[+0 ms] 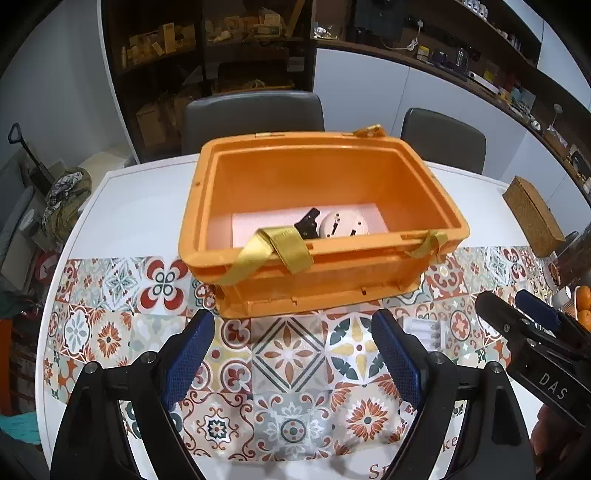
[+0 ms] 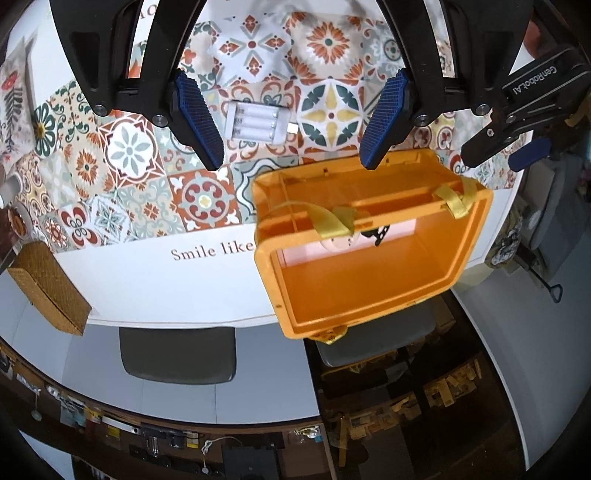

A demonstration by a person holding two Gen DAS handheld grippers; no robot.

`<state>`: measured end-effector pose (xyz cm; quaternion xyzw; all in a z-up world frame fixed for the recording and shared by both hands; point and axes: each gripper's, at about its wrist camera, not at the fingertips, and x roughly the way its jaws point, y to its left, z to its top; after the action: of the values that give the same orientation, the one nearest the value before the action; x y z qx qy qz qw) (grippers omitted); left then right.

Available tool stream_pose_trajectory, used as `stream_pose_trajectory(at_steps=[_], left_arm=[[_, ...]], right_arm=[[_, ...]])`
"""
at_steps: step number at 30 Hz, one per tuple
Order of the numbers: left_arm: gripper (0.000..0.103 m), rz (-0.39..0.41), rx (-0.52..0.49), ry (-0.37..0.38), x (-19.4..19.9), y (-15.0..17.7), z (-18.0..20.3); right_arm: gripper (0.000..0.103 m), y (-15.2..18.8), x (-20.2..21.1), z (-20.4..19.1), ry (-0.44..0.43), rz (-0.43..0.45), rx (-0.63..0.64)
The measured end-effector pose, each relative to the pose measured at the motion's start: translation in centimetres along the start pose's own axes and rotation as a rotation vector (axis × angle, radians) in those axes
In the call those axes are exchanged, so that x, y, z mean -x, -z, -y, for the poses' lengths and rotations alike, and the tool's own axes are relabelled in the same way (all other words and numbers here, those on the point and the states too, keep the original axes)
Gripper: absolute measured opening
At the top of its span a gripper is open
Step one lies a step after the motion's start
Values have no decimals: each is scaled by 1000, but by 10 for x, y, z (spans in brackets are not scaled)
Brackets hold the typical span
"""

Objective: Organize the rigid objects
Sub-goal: 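Withdraw both open tools from the crate toward the white battery charger, then lower the right tool onto the white battery charger and close on it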

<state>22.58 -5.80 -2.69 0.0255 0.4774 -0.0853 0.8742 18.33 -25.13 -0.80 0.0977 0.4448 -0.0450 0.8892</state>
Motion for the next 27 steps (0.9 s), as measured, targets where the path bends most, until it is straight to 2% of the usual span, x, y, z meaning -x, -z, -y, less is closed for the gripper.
stream_pose_trajectory(at_steps=[10, 18, 27], left_arm=[[87, -39, -6, -37, -19, 14, 4], [87, -89, 5, -28, -37, 22, 4], [87, -119, -23, -55, -55, 29, 10]], right_arm=[[78, 13, -16, 6, 13, -31, 12], [78, 16, -35, 10, 9, -79, 4], [82, 22, -58, 16, 18, -128, -12]])
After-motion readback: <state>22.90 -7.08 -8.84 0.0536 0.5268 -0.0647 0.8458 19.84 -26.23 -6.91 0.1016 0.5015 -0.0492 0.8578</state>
